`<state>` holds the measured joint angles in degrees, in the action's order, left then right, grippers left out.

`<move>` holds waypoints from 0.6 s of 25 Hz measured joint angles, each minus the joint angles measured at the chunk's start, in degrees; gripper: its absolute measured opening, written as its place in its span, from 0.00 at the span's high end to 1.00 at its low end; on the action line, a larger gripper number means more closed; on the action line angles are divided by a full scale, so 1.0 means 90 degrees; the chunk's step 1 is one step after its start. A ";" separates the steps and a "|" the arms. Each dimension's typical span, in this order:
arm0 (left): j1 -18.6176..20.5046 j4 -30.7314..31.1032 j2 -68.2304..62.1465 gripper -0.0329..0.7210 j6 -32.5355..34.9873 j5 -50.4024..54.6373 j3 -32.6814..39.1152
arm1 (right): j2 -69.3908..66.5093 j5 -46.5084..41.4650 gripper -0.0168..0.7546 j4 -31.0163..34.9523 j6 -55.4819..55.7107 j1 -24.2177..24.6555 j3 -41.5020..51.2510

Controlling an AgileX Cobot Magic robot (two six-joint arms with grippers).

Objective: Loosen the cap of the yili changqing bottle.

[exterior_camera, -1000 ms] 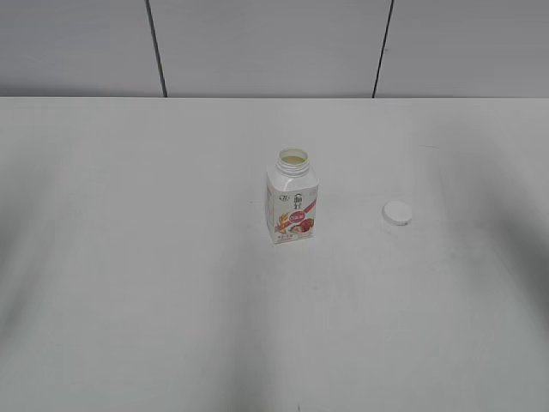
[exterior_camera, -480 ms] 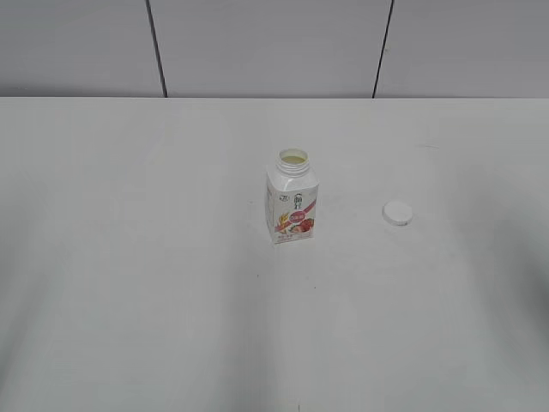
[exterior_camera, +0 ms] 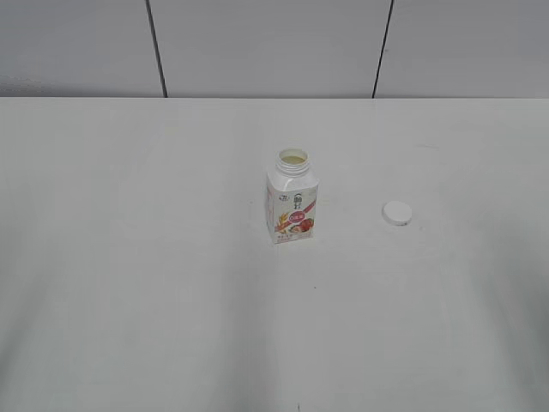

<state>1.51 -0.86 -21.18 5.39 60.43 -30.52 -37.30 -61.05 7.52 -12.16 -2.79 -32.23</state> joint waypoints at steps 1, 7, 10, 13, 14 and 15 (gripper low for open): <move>0.0000 -0.0006 0.0102 0.18 0.0000 0.0000 0.0000 | 0.0115 -0.0008 0.22 -0.0006 0.0000 0.0000 0.0078; 0.0000 -0.0012 0.0771 0.22 0.0000 0.0000 0.0000 | 0.0799 -0.0109 0.22 -0.0025 0.0193 0.0000 0.0272; 0.0000 -0.0012 0.1128 0.23 0.0000 0.0000 0.0013 | 0.1194 -0.0125 0.22 -0.0019 0.0246 0.0000 0.0292; 0.0000 -0.0012 0.1505 0.23 0.0000 0.0003 0.0051 | 0.1656 -0.0130 0.22 -0.0019 0.0256 0.0000 0.0297; 0.0000 -0.0012 0.1638 0.23 0.0000 0.0003 0.0051 | 0.1824 -0.0130 0.22 -0.0019 0.0261 0.0000 0.0298; 0.0000 -0.0012 0.1745 0.23 0.0000 0.0003 0.0051 | 0.1968 -0.0130 0.22 -0.0019 0.0261 0.0000 0.0298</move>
<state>1.51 -0.96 -5.48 5.39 60.46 -30.06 -19.59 -62.22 7.35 -9.81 -2.79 -29.54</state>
